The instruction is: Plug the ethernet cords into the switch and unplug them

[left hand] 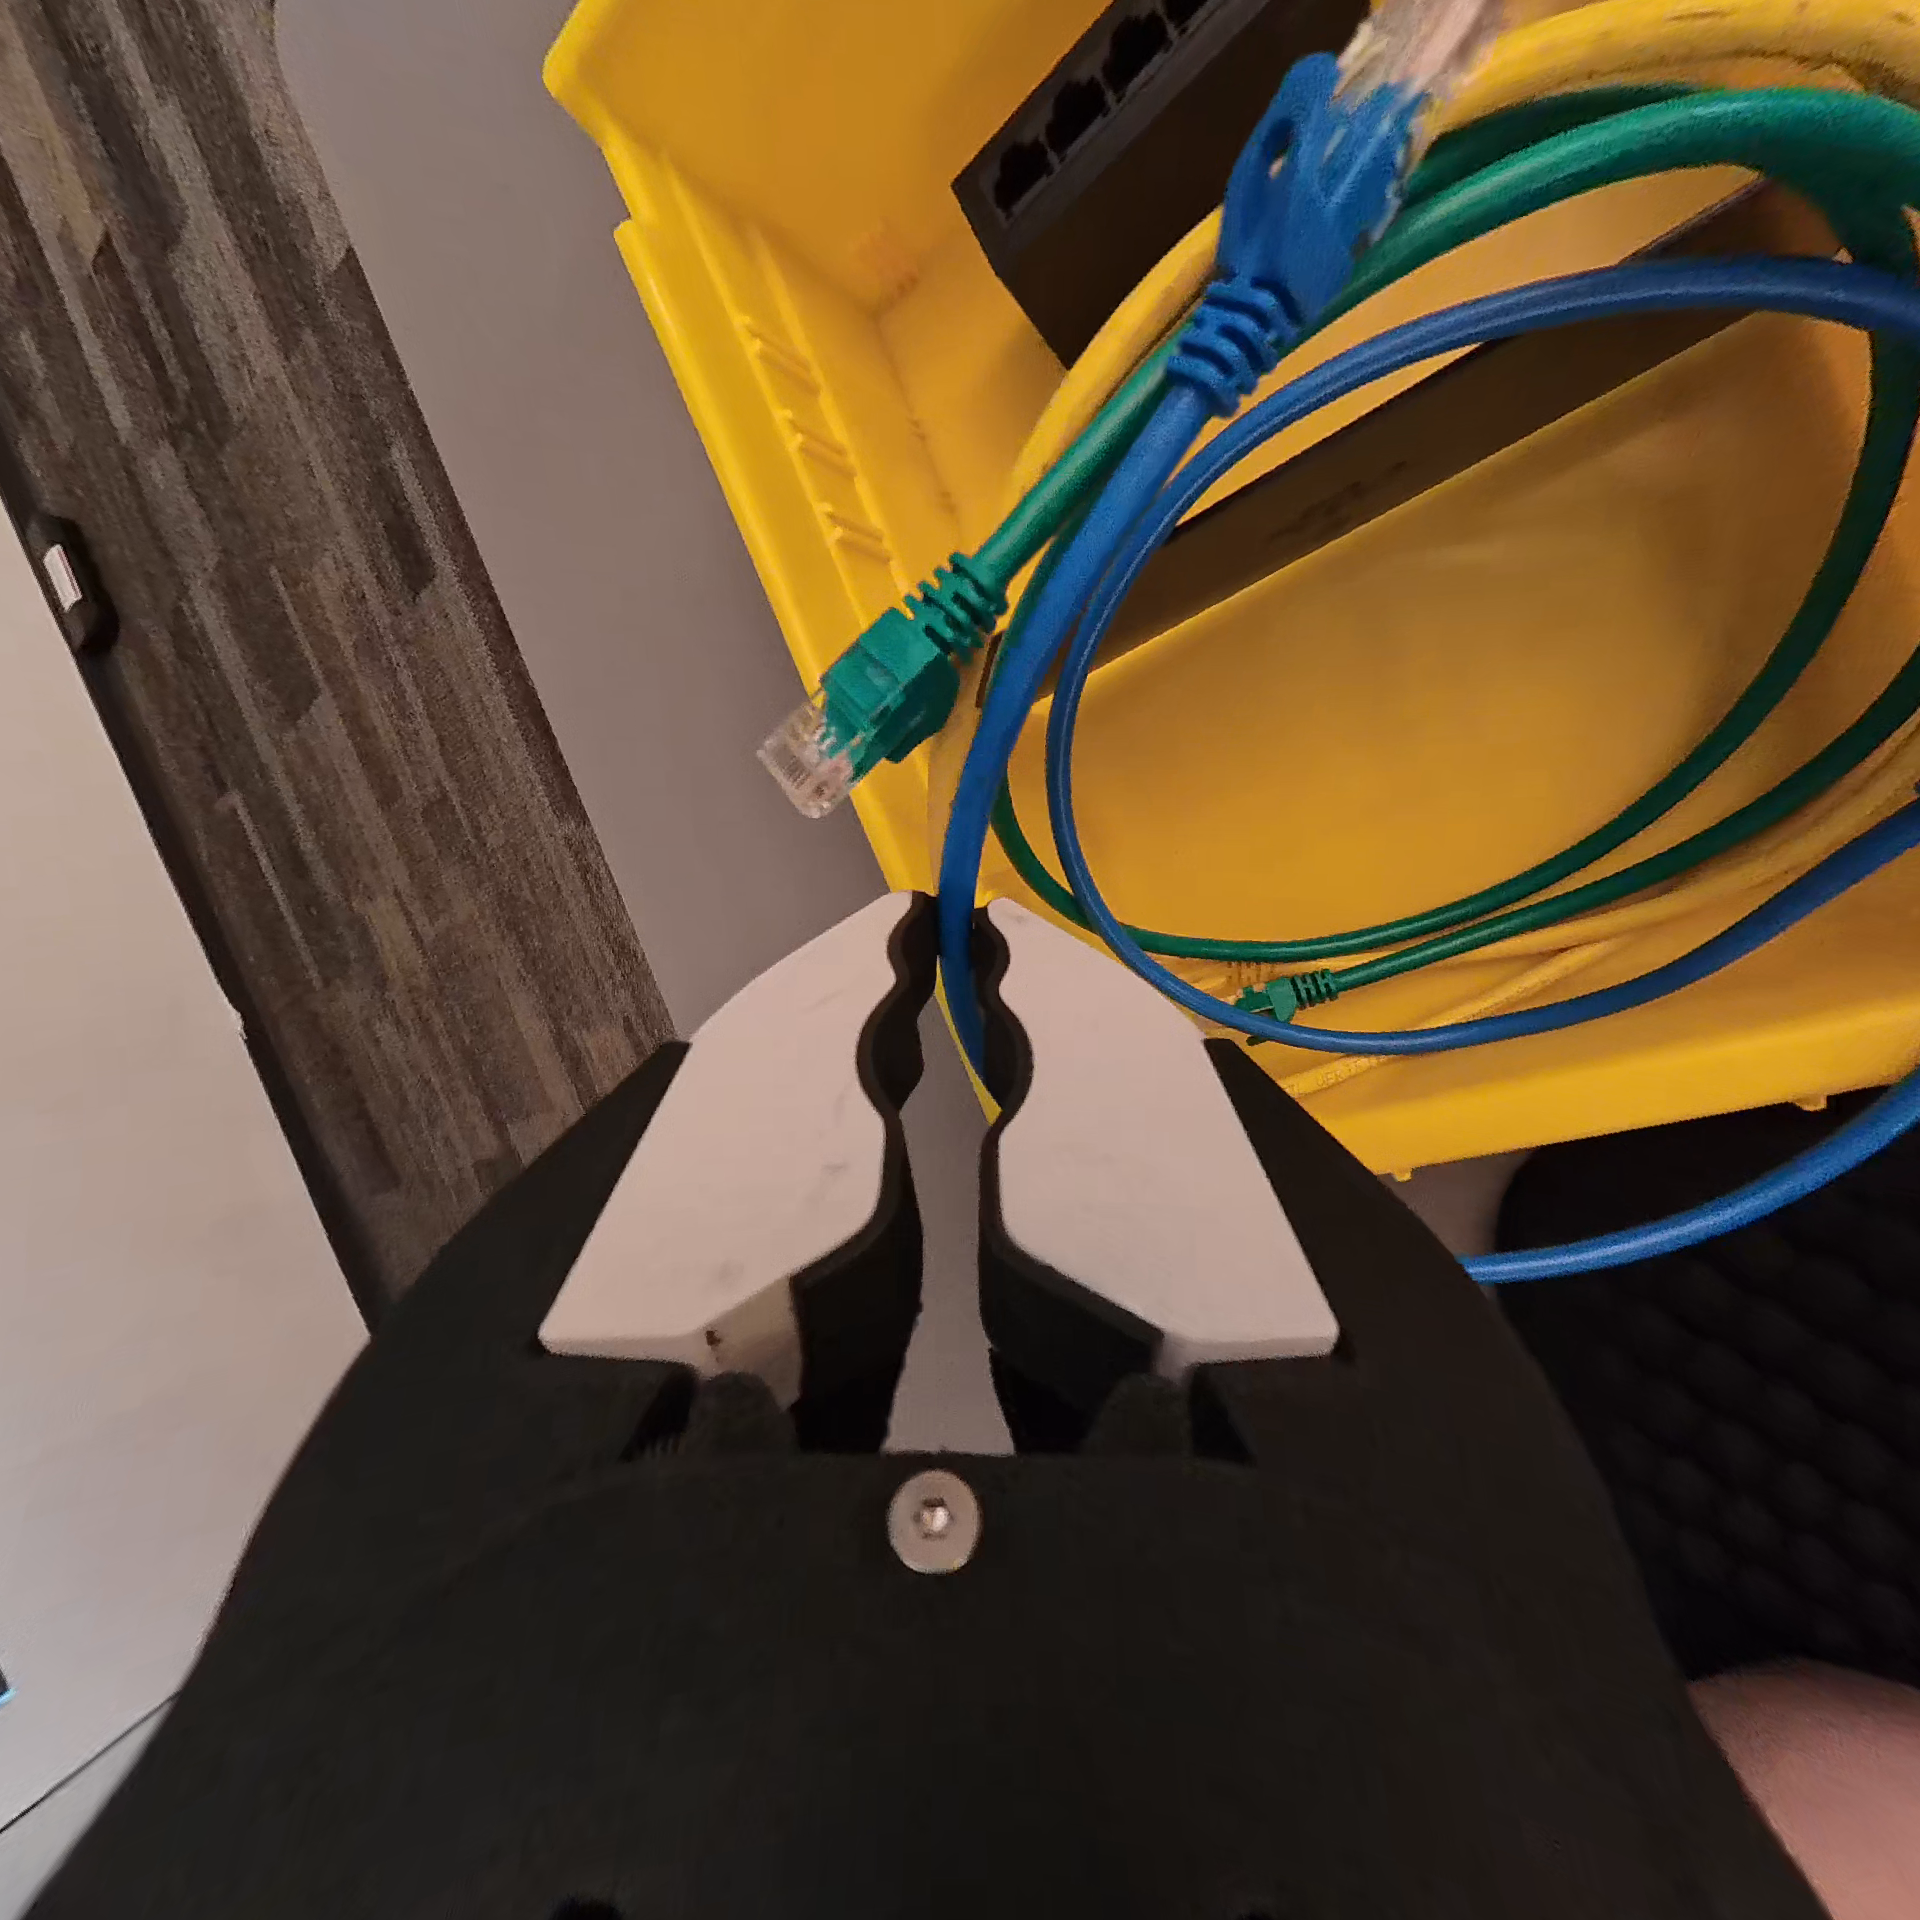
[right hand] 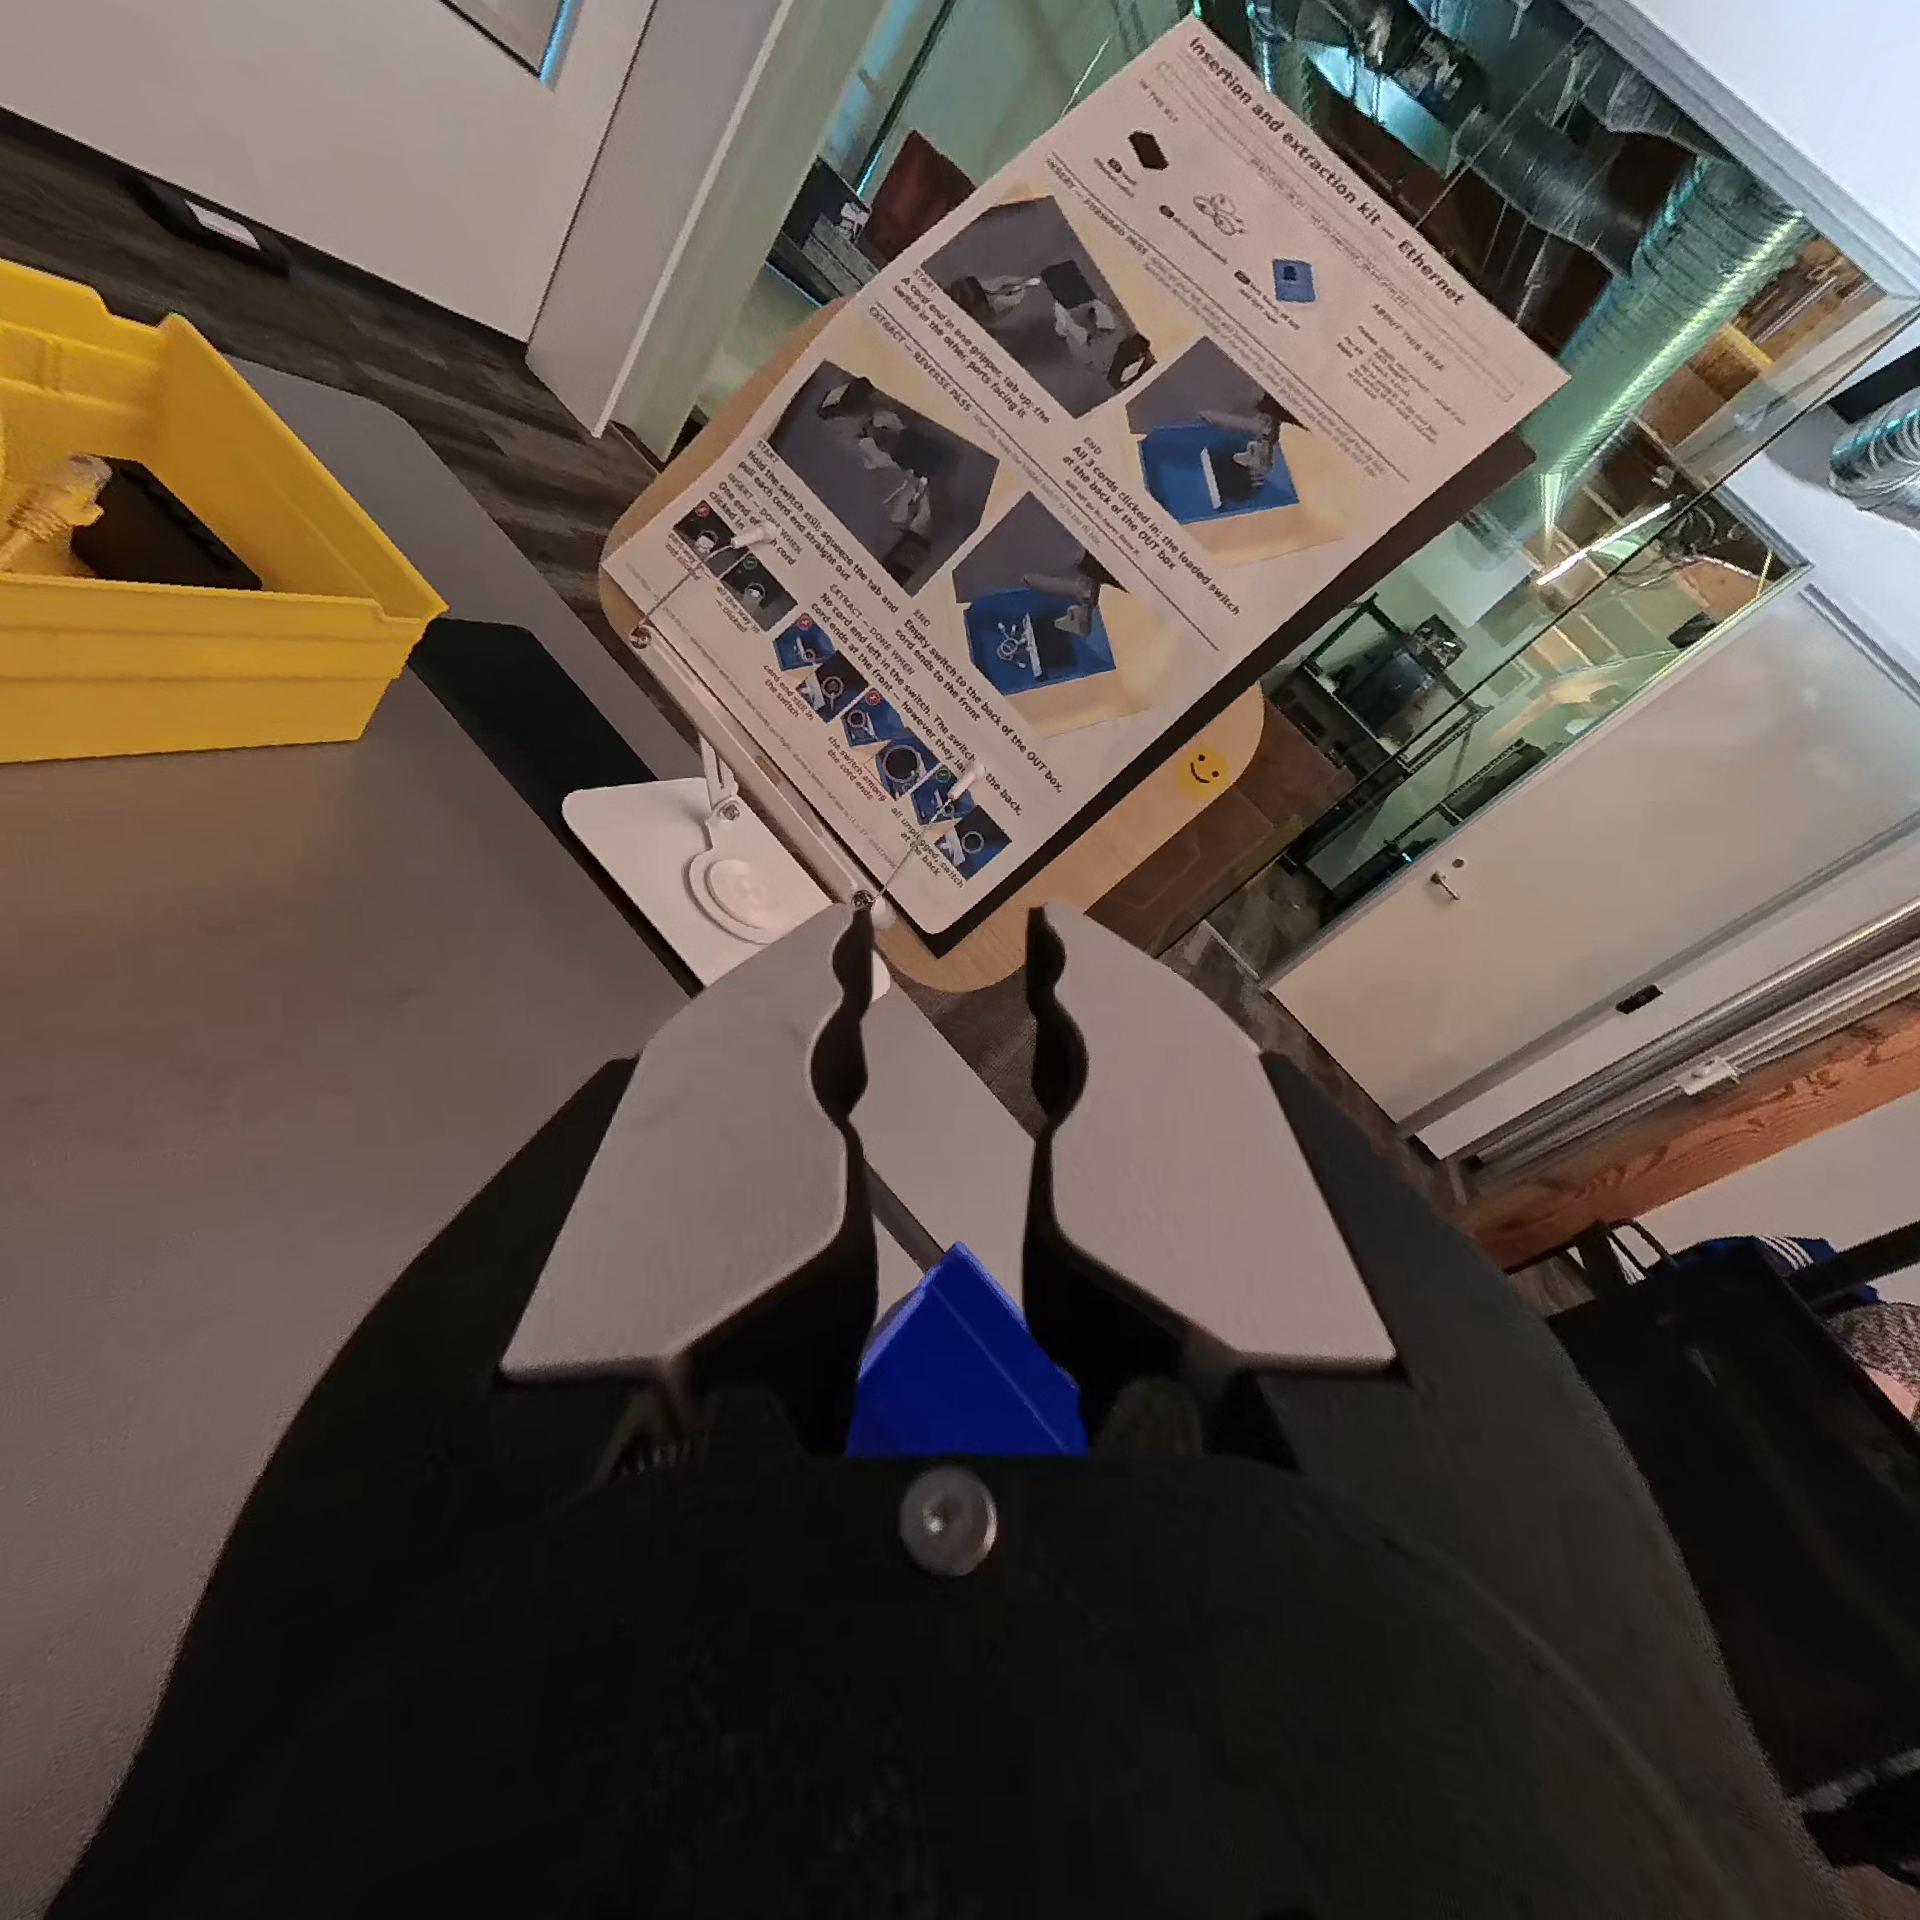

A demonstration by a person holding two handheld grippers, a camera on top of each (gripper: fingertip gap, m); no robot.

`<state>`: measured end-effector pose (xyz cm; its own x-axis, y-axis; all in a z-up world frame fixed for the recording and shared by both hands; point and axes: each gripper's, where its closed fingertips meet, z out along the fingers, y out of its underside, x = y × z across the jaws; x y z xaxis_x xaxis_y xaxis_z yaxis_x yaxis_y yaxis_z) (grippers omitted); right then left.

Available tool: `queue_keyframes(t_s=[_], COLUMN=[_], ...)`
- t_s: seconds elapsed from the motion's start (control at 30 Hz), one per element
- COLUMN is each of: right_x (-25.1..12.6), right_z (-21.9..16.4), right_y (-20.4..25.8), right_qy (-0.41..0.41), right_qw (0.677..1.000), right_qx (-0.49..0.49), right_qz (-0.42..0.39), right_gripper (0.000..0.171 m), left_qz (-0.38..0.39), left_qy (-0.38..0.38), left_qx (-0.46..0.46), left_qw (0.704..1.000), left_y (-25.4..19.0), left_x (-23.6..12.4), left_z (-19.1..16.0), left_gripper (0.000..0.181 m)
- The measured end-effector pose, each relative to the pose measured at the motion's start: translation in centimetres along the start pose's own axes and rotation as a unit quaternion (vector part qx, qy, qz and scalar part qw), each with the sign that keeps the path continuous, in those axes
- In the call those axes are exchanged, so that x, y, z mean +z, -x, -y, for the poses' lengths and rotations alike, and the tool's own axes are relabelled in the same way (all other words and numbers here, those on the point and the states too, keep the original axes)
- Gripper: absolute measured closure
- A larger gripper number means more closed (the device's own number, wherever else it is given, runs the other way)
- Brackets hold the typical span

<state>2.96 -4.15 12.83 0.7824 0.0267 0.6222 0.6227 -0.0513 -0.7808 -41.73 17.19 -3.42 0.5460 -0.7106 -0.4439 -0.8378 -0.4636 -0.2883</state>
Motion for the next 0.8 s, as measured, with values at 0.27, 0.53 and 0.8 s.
queue_keyframes(t_s=[0.27,0.53,0.8], right_x=[0.3,0.6,0.3], right_z=[-0.7,-1.5,-1.4], right_y=[0.3,-0.2,-0.8], right_qy=[0.006,0.010,0.007], right_qw=[1.000,1.000,1.000], right_qx=[0.012,0.023,0.024], right_qz=[0.010,0.011,0.003], right_gripper=[0.142,0.142,0.142], left_qz=[-0.001,-0.008,0.124], left_qy=[0.022,-0.103,-0.152], left_qx=[0.020,0.042,0.046], left_qw=[1.000,0.994,0.979], left_y=[0.0,-0.3,1.1], left_x=[2.7,0.8,-7.6], left_z=[0.7,4.3,4.6], left_gripper=[0.175,0.175,0.176])
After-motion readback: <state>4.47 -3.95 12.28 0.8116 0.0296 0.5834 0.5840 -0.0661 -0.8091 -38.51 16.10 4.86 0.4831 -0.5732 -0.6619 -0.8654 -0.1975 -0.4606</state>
